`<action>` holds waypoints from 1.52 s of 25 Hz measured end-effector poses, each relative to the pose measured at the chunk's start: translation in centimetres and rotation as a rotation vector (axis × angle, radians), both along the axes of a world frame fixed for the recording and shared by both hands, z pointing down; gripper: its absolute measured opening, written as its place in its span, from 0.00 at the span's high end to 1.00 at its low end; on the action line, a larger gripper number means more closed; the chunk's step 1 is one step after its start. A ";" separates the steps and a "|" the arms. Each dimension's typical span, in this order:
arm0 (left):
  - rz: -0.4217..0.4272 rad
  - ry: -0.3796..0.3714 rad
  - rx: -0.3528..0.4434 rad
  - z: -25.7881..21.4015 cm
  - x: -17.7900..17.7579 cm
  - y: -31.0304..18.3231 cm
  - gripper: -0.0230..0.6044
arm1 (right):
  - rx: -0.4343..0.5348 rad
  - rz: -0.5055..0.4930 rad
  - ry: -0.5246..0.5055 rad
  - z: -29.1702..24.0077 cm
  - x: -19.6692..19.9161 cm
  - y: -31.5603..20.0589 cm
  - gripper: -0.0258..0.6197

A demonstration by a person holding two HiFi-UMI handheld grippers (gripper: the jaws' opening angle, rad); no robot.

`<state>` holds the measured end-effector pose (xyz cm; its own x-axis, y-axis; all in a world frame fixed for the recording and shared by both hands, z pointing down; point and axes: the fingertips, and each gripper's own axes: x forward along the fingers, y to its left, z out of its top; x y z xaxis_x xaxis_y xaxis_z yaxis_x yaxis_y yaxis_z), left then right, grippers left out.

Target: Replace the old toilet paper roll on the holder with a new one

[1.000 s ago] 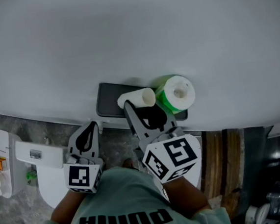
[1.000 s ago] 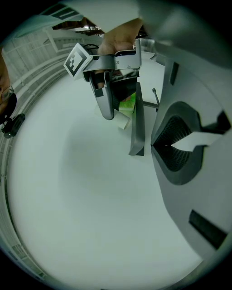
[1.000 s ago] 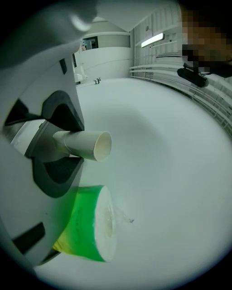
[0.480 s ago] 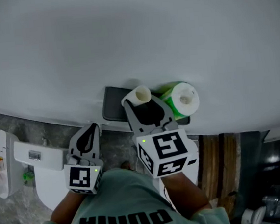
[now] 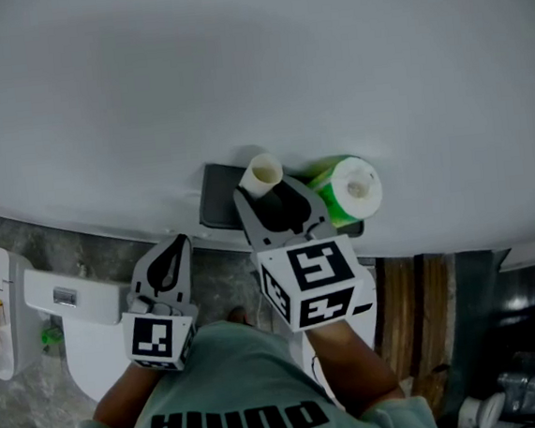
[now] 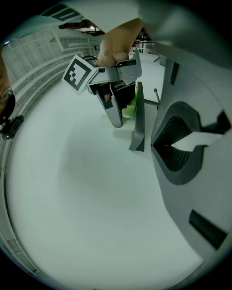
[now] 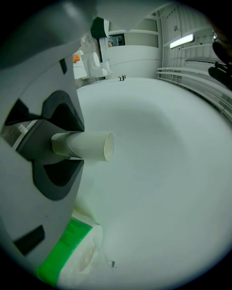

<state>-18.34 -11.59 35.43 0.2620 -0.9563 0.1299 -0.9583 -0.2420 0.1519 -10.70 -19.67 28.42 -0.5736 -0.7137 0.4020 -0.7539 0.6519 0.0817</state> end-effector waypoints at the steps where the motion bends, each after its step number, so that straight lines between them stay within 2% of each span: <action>1: 0.003 -0.005 -0.005 0.0 0.1 0.0 0.96 | -0.002 0.003 -0.005 0.0 0.1 0.0 0.67; 4: 0.012 0.005 0.016 -0.5 0.4 0.1 0.96 | 0.002 0.016 -0.016 -0.4 0.6 0.3 0.67; 13: 0.046 -0.039 0.012 -1.8 1.3 0.4 0.96 | 0.055 0.054 -0.101 -1.4 3.2 2.8 0.67; 23: 0.123 -0.045 0.034 -2.6 5.0 1.5 0.96 | 0.096 0.038 -0.200 -1.3 5.3 6.2 0.68; 28: 0.158 -0.070 0.026 -2.8 6.9 2.2 0.96 | 0.127 0.083 -0.260 -0.3 7.4 8.2 0.68; 38: 0.239 -0.129 0.057 -3.3 10.7 3.0 0.96 | 0.129 0.178 -0.261 1.8 11.6 10.2 0.68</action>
<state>-7.68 -8.60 32.16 0.4661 -0.8759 0.1244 -0.8834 -0.4684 0.0116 0.92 -9.45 30.26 -0.5073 -0.8473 0.1573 -0.8612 0.5052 -0.0559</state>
